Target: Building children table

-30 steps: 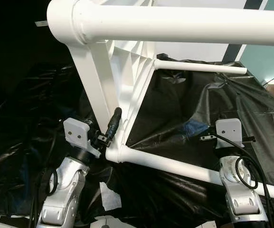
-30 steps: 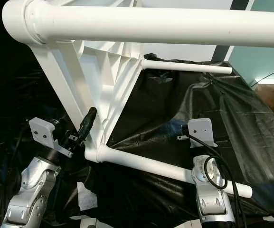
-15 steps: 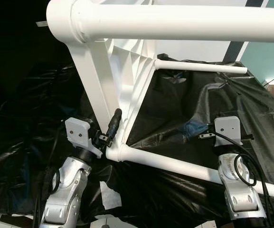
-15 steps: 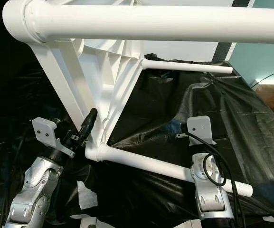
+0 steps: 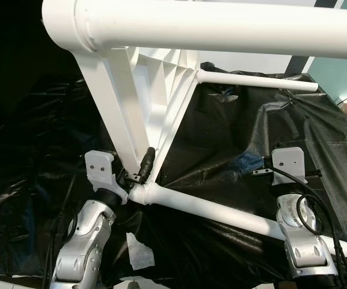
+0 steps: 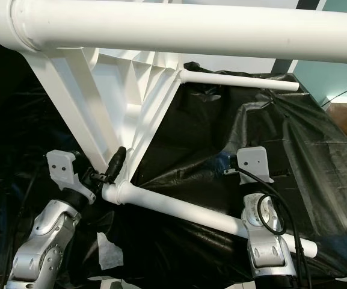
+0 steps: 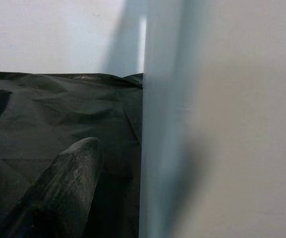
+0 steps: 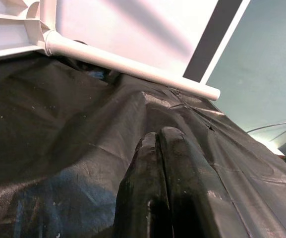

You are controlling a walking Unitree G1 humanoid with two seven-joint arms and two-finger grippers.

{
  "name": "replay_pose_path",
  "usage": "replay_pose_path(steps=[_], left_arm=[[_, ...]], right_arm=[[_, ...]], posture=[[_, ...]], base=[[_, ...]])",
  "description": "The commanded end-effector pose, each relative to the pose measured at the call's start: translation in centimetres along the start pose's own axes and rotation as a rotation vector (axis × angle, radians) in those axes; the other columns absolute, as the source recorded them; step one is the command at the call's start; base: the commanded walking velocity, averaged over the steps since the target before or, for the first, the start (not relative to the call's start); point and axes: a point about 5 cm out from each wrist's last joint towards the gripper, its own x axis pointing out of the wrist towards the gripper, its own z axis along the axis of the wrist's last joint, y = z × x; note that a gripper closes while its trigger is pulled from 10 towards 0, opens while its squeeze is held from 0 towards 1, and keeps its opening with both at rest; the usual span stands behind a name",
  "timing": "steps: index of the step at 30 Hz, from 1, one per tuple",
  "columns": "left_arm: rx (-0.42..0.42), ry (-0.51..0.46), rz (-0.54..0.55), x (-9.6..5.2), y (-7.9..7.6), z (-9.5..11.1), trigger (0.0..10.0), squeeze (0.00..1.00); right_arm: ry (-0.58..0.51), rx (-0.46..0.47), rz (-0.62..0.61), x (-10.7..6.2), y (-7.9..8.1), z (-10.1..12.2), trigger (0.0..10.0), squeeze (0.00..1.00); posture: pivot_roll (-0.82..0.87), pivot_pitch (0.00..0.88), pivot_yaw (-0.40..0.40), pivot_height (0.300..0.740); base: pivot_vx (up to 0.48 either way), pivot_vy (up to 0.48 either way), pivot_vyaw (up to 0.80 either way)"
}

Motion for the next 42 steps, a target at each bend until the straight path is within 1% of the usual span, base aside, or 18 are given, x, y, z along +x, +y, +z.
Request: replay_pose_path(steps=[1, 2, 3, 4, 8, 9, 10, 11, 12, 18, 26, 27, 34, 37, 38, 40, 41, 42], left_arm=[[0.016, -0.027, -0.01, 0.6, -0.4, 0.7, 10.0, 0.0], [0.016, -0.027, -0.01, 0.6, -0.4, 0.7, 10.0, 0.0], [0.011, -0.062, -0.016, 1.2, -0.4, 1.4, 10.0, 0.0], [0.009, -0.073, -0.018, 1.4, -0.4, 1.7, 10.0, 0.0], [0.0, -0.078, -0.025, 1.6, -0.4, 1.9, 10.0, 0.0], [-0.002, -0.076, -0.028, 1.6, -0.5, 1.8, 8.8, 0.0], [-0.003, -0.074, -0.03, 1.6, -0.5, 1.7, 6.0, 0.0], [-0.003, -0.074, -0.03, 1.6, -0.5, 1.7, 6.0, 0.0], [-0.004, -0.073, -0.036, 1.6, -0.6, 1.6, 0.0, 0.0], [-0.003, -0.078, -0.065, 1.7, -1.0, 1.5, 0.0, 0.0], [0.01, -0.068, -0.068, 1.7, -1.2, 1.4, 0.0, 0.0], [0.014, -0.062, -0.064, 1.7, -1.2, 1.4, 10.0, 0.0], [0.023, -0.047, -0.027, 1.8, -0.9, 1.1, 10.0, 0.0], [0.022, -0.045, 0.01, 1.8, -0.6, 1.0, 10.0, 0.0], [0.027, -0.047, 0.046, 1.9, -0.2, 1.0, 10.0, 0.0], [0.027, -0.047, 0.046, 1.9, -0.2, 1.0, 10.0, 0.0], [0.04, -0.066, 0.118, 1.9, 0.5, 1.1, 10.0, 0.0], [0.059, -0.077, 0.16, 1.8, 0.9, 1.2, 10.0, 0.0]], right_arm=[[0.004, 0.004, 0.001, 0.0, 0.2, -0.2, 10.0, 0.0], [0.004, 0.004, 0.001, 0.0, 0.2, -0.2, 10.0, 0.0], [0.003, 0.004, 0.001, 0.0, 0.2, -0.2, 10.0, 0.0], [0.003, 0.004, 0.001, 0.0, 0.2, -0.1, 10.0, 0.0], [0.001, 0.003, 0.002, 0.0, 0.2, -0.1, 10.0, 0.0], [0.001, 0.002, 0.002, 0.0, 0.2, -0.2, 10.0, 0.0], [0.0, 0.001, 0.003, 0.0, 0.2, -0.2, 10.0, 0.0], [0.0, 0.001, 0.003, 0.0, 0.2, -0.2, 10.0, 0.0], [-0.001, -0.001, 0.002, 0.0, 0.1, -0.1, 10.0, 0.0], [-0.003, -0.007, -0.007, 0.3, -0.2, -0.1, 10.0, 0.0], [-0.007, -0.009, -0.008, 0.3, -0.2, -0.1, 10.0, 0.0], [-0.006, -0.009, -0.008, 0.4, -0.2, -0.1, 10.0, 0.0], [-0.005, -0.006, -0.007, 0.3, -0.1, -0.1, 10.0, 0.0], [-0.004, -0.005, -0.006, 0.3, 0.0, -0.1, 10.0, 0.0], [-0.004, -0.004, -0.006, 0.3, 0.0, -0.1, 10.0, 0.0], [-0.004, -0.004, -0.006, 0.3, 0.0, -0.1, 10.0, 0.0], [-0.003, -0.002, -0.005, 0.2, 0.1, -0.1, 10.0, 0.0], [-0.002, -0.002, -0.003, 0.2, 0.1, -0.1, 10.0, 0.0]], posture=[[0.02, 0.037, -0.012, 0.74], [0.02, 0.037, -0.012, 0.74], [0.02, 0.034, -0.014, 0.74], [0.02, 0.034, -0.014, 0.74], [0.02, 0.032, -0.014, 0.74], [0.01, 0.03, -0.015, 0.74], [0.01, 0.03, -0.015, 0.74], [0.01, 0.03, -0.015, 0.74], [0.01, 0.028, -0.014, 0.74], [0.01, 0.026, -0.018, 0.74], [0.01, 0.029, -0.019, 0.74], [0.01, 0.03, -0.019, 0.74], [0.01, 0.035, -0.016, 0.74], [0.01, 0.036, -0.016, 0.74], [0.01, 0.039, -0.015, 0.74], [0.01, 0.039, -0.015, 0.74], [0.01, 0.04, -0.014, 0.74], [0.01, 0.042, -0.013, 0.74]], base=[[0.0, 0.0, 0.0], [0.0, 0.0, 0.0], [0.0, 0.0, 0.0], [0.0, 0.0, 0.0], [0.0, 0.0, 0.0], [0.0, 0.0, 0.0], [0.0, 0.0, 0.0], [0.0, 0.0, 0.0], [0.0, 0.0, 0.0], [0.0, 0.0, 0.0], [0.0, 0.0, 0.0], [0.0, 0.0, 0.0], [0.0, 0.0, 0.0], [0.0, 0.0, 0.0], [0.0, 0.0, 0.0], [0.0, 0.0, 0.0], [0.0, 0.0, 0.0], [0.0, 0.0, 0.0]])
